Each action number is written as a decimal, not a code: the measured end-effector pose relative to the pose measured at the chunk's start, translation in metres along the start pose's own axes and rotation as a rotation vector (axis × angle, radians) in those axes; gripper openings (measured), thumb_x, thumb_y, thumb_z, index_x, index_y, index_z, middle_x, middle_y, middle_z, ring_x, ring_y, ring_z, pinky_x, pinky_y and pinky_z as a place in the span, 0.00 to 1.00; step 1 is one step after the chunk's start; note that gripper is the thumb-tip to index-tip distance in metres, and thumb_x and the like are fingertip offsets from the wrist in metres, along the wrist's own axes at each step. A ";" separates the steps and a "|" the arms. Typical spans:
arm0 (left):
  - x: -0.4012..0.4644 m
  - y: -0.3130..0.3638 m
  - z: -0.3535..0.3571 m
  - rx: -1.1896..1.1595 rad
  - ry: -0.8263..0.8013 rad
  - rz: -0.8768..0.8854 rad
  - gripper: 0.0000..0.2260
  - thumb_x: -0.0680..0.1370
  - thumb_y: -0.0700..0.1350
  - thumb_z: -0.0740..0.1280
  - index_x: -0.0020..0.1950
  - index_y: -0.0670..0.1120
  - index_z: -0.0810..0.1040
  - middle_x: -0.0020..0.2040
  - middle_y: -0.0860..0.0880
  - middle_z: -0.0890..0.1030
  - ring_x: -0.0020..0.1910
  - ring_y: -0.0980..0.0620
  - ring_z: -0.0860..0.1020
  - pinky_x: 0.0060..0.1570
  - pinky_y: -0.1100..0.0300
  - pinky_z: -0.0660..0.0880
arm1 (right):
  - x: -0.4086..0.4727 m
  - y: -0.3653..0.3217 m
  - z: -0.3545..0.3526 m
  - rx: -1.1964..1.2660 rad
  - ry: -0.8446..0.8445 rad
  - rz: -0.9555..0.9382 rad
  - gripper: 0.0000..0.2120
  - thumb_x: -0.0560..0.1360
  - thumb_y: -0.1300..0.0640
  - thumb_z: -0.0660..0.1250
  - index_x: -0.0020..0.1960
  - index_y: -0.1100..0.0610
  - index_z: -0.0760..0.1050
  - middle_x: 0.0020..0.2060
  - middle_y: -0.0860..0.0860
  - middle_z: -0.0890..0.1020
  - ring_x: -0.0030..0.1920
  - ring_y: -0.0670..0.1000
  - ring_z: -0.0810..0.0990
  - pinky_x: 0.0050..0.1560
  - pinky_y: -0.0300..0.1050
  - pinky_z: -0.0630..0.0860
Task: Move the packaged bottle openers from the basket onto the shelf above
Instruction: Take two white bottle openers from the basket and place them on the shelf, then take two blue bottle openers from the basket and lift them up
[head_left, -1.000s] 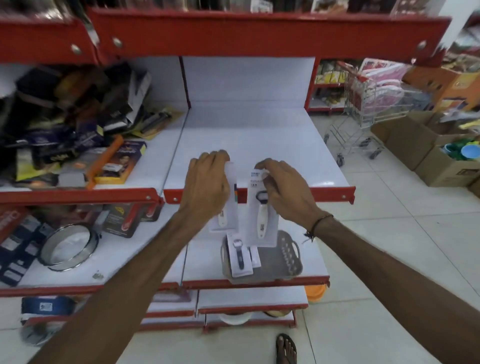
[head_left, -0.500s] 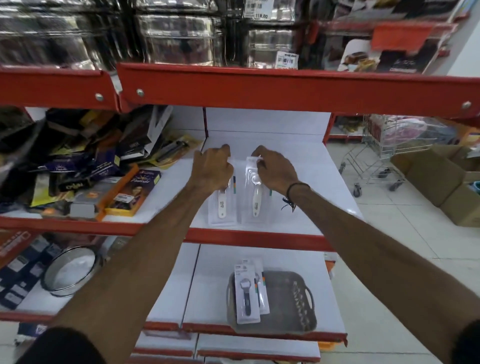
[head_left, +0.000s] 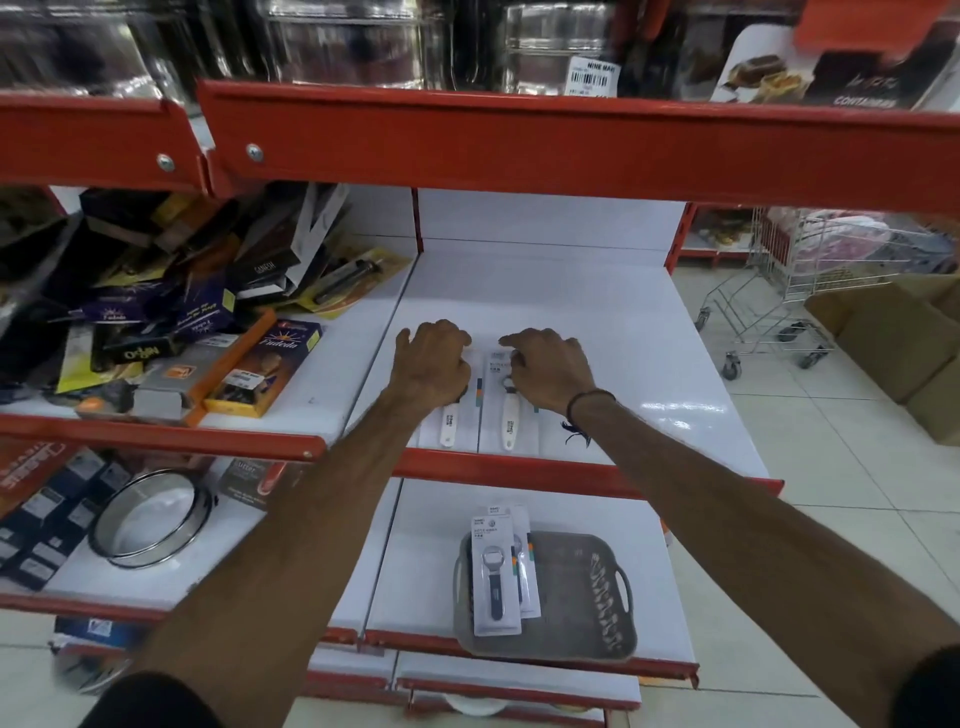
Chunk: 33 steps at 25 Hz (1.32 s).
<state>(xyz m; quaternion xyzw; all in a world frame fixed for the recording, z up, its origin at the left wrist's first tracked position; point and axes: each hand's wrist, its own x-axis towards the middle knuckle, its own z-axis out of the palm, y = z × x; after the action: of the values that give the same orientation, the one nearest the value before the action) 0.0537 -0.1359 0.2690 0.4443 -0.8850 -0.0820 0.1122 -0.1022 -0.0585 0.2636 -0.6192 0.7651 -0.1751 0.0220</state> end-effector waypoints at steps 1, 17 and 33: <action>-0.006 -0.001 0.003 -0.004 -0.006 -0.019 0.24 0.76 0.39 0.63 0.72 0.45 0.71 0.75 0.44 0.69 0.75 0.44 0.65 0.75 0.42 0.58 | -0.004 0.000 0.000 -0.026 0.030 -0.014 0.21 0.78 0.59 0.56 0.70 0.54 0.72 0.67 0.52 0.78 0.67 0.56 0.73 0.65 0.56 0.67; -0.192 0.013 0.140 -0.068 0.358 0.522 0.10 0.78 0.42 0.62 0.50 0.41 0.82 0.49 0.41 0.84 0.46 0.43 0.82 0.48 0.50 0.80 | -0.209 0.016 0.102 -0.045 0.273 -0.164 0.13 0.76 0.50 0.61 0.55 0.54 0.79 0.48 0.49 0.84 0.49 0.52 0.78 0.49 0.50 0.73; -0.119 -0.011 0.235 0.038 -0.161 0.055 0.14 0.76 0.43 0.68 0.61 0.42 0.79 0.58 0.41 0.82 0.57 0.40 0.80 0.63 0.41 0.74 | -0.123 0.070 0.197 -0.225 -0.310 -0.053 0.24 0.75 0.57 0.65 0.70 0.57 0.70 0.69 0.56 0.74 0.72 0.58 0.68 0.72 0.63 0.62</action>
<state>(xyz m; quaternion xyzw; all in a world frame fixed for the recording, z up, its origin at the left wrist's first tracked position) 0.0673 -0.0356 0.0250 0.4139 -0.9044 -0.0976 0.0345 -0.0902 0.0234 0.0361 -0.6574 0.7506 0.0086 0.0657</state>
